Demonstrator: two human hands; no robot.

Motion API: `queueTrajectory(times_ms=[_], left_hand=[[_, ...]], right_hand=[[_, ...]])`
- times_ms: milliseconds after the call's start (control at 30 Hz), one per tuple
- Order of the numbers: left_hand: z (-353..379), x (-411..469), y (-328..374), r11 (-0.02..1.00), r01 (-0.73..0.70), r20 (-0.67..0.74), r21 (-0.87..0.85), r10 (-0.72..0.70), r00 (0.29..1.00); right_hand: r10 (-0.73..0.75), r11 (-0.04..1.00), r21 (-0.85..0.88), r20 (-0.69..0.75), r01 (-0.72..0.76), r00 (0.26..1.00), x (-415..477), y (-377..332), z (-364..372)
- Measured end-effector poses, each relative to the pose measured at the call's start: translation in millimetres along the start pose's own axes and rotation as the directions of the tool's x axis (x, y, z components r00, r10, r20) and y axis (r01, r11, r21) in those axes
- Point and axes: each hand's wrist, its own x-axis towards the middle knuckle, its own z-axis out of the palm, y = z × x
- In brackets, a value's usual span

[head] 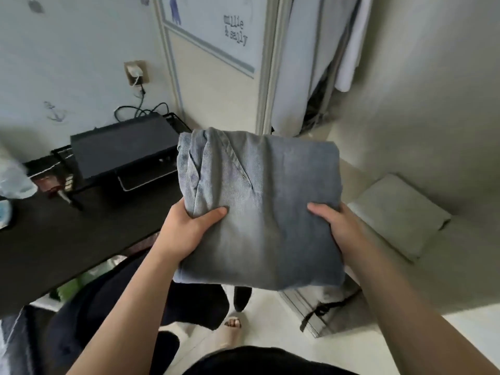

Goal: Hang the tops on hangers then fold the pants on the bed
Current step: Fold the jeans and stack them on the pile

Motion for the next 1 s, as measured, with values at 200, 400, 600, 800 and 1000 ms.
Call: queueTrajectory(times_ms=[200, 400, 600, 800, 1000], left_hand=[[83, 112, 15, 0.997, 0.044, 0.313, 0.061, -0.061, 0.948], [175, 175, 12, 0.989, 0.052, 0.553, 0.141, -0.122, 0.824], [262, 211, 0, 0.98, 0.03, 0.62, 0.198, -0.149, 0.77], [325, 240, -3, 0.959, -0.029, 0.553, 0.281, -0.137, 0.822], [383, 267, -9, 0.945, -0.03, 0.538, 0.326, -0.159, 0.828]], right_hand=[[0.061, 0.997, 0.057, -0.345, -0.044, 0.937, 39, -6, -58], [0.176, 0.982, 0.167, -0.607, -0.091, 0.775, 28, 12, -105], [0.207, 0.975, 0.203, -0.709, -0.085, 0.674, 47, 23, -150], [0.215, 0.971, 0.236, -0.75, -0.05, 0.625, 108, 39, -180], [0.204, 0.974, 0.224, -0.815, -0.03, 0.542, 153, 54, -203]])
